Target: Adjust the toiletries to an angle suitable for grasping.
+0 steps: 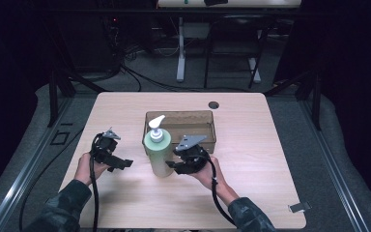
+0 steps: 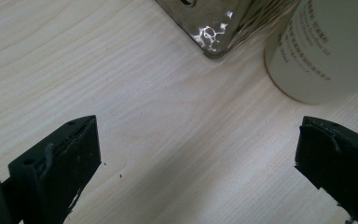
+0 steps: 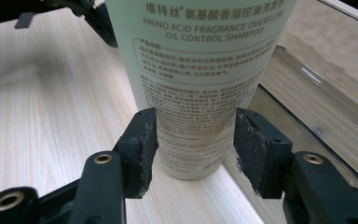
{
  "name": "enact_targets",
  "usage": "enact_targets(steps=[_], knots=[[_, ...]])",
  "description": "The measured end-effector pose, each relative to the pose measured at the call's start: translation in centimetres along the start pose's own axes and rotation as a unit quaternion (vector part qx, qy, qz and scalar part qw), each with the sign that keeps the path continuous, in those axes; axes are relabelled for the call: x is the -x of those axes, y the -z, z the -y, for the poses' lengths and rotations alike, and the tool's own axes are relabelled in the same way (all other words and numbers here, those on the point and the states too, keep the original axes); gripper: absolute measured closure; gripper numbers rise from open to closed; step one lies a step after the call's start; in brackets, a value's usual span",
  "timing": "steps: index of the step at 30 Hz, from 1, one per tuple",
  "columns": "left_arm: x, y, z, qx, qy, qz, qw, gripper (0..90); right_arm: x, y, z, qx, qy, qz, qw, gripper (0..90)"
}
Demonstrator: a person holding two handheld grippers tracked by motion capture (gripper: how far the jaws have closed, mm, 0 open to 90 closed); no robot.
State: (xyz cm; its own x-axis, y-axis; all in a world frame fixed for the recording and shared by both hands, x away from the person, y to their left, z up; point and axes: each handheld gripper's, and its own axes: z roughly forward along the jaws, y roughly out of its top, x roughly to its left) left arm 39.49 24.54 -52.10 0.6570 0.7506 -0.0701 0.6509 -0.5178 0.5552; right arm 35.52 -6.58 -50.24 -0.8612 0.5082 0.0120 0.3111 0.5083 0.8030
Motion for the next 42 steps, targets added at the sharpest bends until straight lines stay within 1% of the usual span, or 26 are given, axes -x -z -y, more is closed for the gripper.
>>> enact_targets(steps=[5,7,11,12,13,15,17,18,19,22,23,24,26,27,28,29,30,31,32,33,34,35,37,40,41,42], knots=[[0.1,0.0,0.0,-0.003,-0.001,0.000,1.0000,0.0,-0.4,-0.9,-0.5,-0.007,0.006,-0.007,0.9999,48.1],[0.0,0.0,0.0,-0.004,0.000,0.000,1.0000,0.1,-0.4,-0.8,-0.4,-0.012,0.002,-0.010,0.9999,46.9],[0.0,0.0,0.0,-0.007,0.000,-0.001,1.0000,0.1,-0.3,-0.1,-0.1,-0.015,0.001,-0.009,0.9998,45.3],[0.1,0.0,-0.1,-0.013,-0.002,-0.003,0.9999,0.3,0.0,0.9,0.3,-0.021,0.001,-0.004,0.9998,43.9],[0.1,0.1,-0.1,-0.013,-0.003,-0.003,0.9999,0.5,0.2,1.4,0.5,-0.024,-0.001,-0.003,0.9997,43.0],[0.1,0.1,-0.1,-0.018,-0.003,-0.006,0.9998,3.0,0.7,2.6,1.1,-0.030,-0.006,0.008,0.9995,41.4],[0.1,0.2,-0.2,-0.022,0.000,0.003,0.9998,2.3,1.3,3.8,1.8,-0.039,-0.013,0.016,0.9990,39.4],[0.1,0.2,-0.2,-0.023,-0.001,0.002,0.9997,2.0,1.8,4.7,2.3,-0.044,-0.017,0.026,0.9985,38.2],[0.1,0.3,-0.3,-0.023,-0.001,0.007,0.9997,1.0,2.1,5.5,2.8,-0.050,-0.024,0.028,0.9981,37.3],[0.1,0.4,-0.4,-0.024,-0.001,0.012,0.9996,0.3,3.2,7.5,4.5,-0.063,-0.044,0.048,0.9959,33.7],[0.1,0.4,-0.4,-0.024,-0.001,0.012,0.9996,0.3,3.2,7.5,4.5,-0.063,-0.044,0.048,0.9959,33.7],[0.1,0.4,-0.4,-0.023,0.000,0.016,0.9996,0.3,4.2,9.1,5.9,-0.077,-0.061,0.071,0.9926,31.4],[0.2,0.6,-0.6,-0.022,-0.001,0.020,0.9995,0.2,5.1,10.4,6.9,-0.086,-0.075,0.088,0.9895,28.3],[0.3,0.7,-0.7,-0.025,-0.001,0.018,0.9995,0.2,5.4,10.8,7.2,-0.087,-0.082,0.096,0.9882,27.2],[0.3,0.7,-0.7,-0.025,-0.001,0.018,0.9995,0.2,5.4,10.8,7.2,-0.087,-0.082,0.096,0.9882,27.2],[0.3,0.8,-0.8,-0.030,-0.004,0.019,0.9994,0.2,6.2,12.1,8.1,-0.092,-0.097,0.114,0.9844,24.1],[0.3,0.9,-0.9,-0.032,-0.001,0.020,0.9993,0.3,6.4,12.4,8.4,-0.093,-0.102,0.121,0.9829,22.6],[0.3,0.9,-0.9,-0.031,0.000,0.022,0.9993,0.2,6.8,12.9,8.8,-0.104,-0.104,0.132,0.9802,21.7],[0.3,1.0,-1.0,-0.033,0.000,0.024,0.9992,0.3,7.0,13.1,9.1,-0.106,-0.107,0.136,0.9792,20.6],[0.3,1.0,-1.1,-0.034,0.001,0.026,0.9991,0.2,7.4,13.5,9.7,-0.113,-0.112,0.148,0.9760,19.1],[0.4,1.0,-1.1,-0.035,0.001,0.028,0.9990,0.2,7.6,13.6,10.0,-0.119,-0.117,0.155,0.9738,17.5],[0.4,1.1,-1.2,-0.038,-0.001,0.029,0.9989,0.2,7.9,13.8,10.5,-0.121,-0.129,0.155,0.9720,16.5],[0.5,1.3,-1.4,-0.038,0.000,0.034,0.9987,0.2,8.5,14.1,11.3,-0.134,-0.136,0.169,0.9670,15.2],[0.7,1.7,-1.7,-0.036,0.000,0.037,0.9987,0.2,9.1,14.5,12.0,-0.142,-0.148,0.177,0.9626,14.3],[0.7,1.7,-1.7,-0.036,0.000,0.037,0.9987,0.2,9.1,14.5,12.0,-0.142,-0.148,0.177,0.9626,14.3],[0.8,2.1,-2.0,-0.033,-0.001,0.037,0.9988,0.2,9.6,14.8,12.1,-0.139,-0.157,0.182,0.9607,14.1]])
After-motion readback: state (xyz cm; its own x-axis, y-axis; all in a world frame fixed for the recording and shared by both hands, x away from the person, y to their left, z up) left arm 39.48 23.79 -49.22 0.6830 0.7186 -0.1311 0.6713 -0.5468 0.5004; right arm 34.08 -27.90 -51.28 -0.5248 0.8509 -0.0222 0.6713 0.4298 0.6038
